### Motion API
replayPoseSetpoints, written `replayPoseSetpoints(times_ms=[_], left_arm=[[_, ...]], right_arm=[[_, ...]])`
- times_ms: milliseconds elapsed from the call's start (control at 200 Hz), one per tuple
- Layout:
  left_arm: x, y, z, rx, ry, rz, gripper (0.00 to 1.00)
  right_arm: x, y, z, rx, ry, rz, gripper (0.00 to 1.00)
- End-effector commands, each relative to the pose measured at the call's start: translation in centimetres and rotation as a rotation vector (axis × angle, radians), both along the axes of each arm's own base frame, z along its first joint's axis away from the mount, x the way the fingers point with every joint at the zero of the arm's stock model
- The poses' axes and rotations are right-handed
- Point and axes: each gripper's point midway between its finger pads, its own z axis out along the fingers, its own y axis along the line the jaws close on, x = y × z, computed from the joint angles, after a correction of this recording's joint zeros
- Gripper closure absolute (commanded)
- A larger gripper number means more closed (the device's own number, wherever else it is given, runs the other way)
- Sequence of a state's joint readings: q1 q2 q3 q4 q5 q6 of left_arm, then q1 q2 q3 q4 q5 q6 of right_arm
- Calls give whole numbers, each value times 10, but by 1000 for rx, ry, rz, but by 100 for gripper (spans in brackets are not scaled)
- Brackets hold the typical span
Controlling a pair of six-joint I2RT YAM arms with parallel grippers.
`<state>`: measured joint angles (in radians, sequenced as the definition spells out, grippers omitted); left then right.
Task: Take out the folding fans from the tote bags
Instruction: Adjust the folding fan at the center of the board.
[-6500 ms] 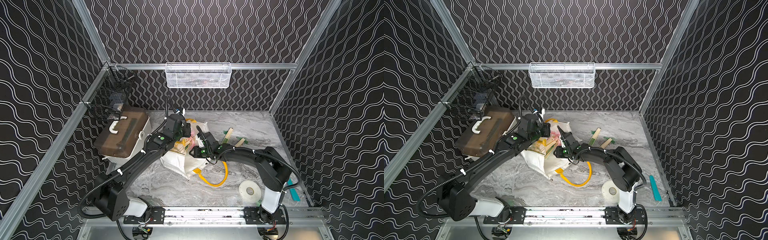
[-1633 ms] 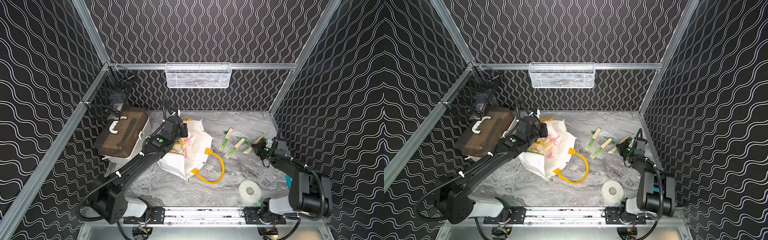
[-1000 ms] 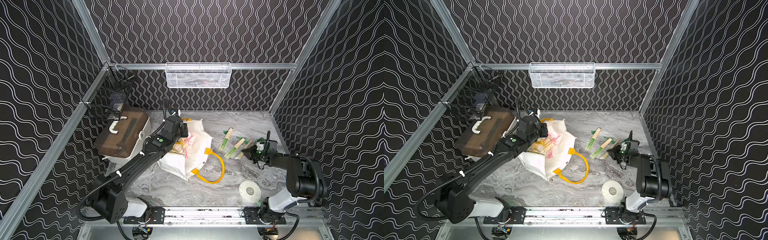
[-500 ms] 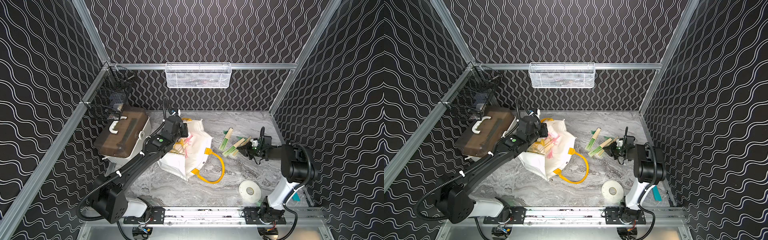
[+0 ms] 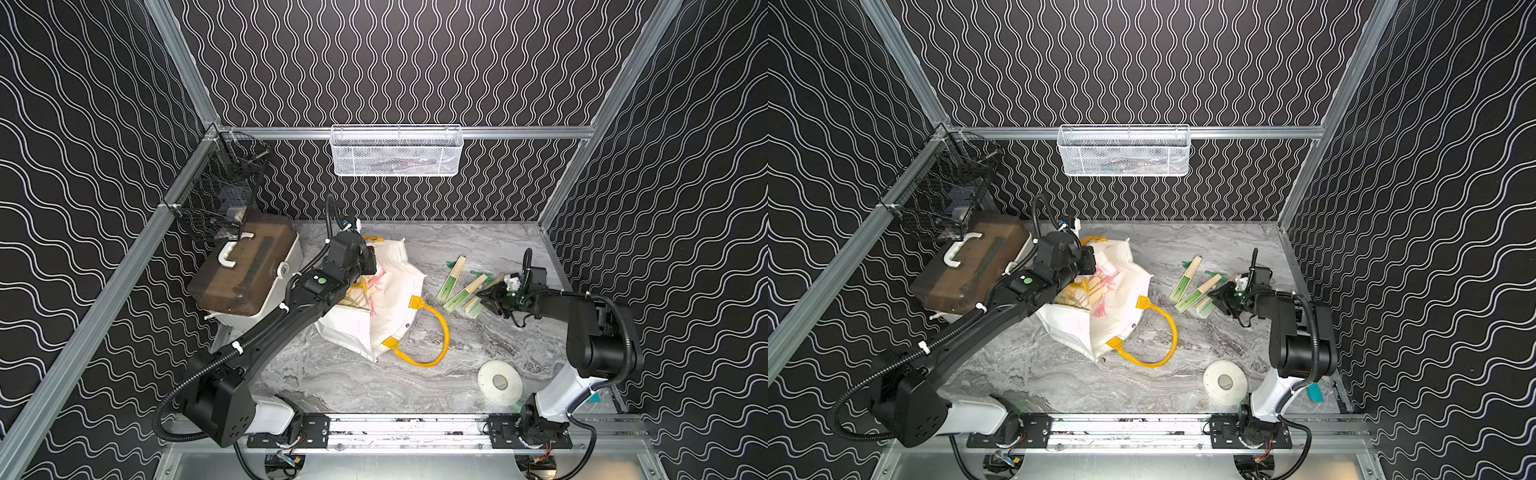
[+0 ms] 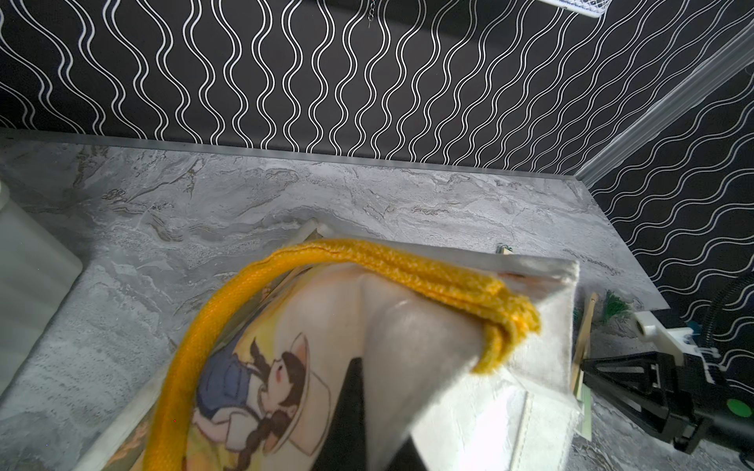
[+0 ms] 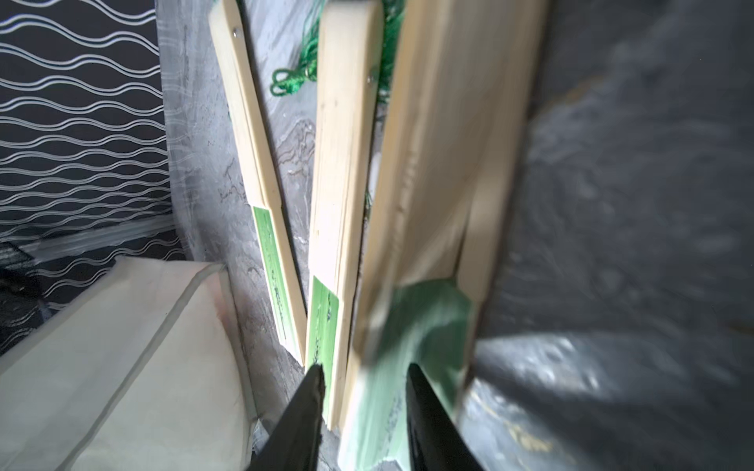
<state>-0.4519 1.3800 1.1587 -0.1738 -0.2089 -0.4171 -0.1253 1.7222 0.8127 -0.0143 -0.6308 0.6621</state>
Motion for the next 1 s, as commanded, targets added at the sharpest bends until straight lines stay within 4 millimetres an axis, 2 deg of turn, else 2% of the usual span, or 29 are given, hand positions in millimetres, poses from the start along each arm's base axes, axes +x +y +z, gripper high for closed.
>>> replayPoseSetpoints(times_ms=[0,75,230,400,556,771,996], left_arm=[[4,-4,15,-40,-49,-3,100],[3,-3,15,-42,-50,-4,100],[2,-3,17,-44,-55,-4,100],[2,-5,17,-58,-54,-10,100],[2,-5,17,-59,-54,-11,100],[1,-5,17,-56,-50,-13,100],[0,-4,19,-49,-51,-14,100]], right_arm=[[-15,-5,-5,-40,66,-22,65],[-19,-10,1,-64,75,-47,64],[-24,-19,18,-136,62,-67,55],[-31,-29,26,-273,99,-69,48],[-31,-26,19,-318,120,-50,48],[-15,-18,13,-442,133,8,45],[-7,-27,7,-632,218,24,43]])
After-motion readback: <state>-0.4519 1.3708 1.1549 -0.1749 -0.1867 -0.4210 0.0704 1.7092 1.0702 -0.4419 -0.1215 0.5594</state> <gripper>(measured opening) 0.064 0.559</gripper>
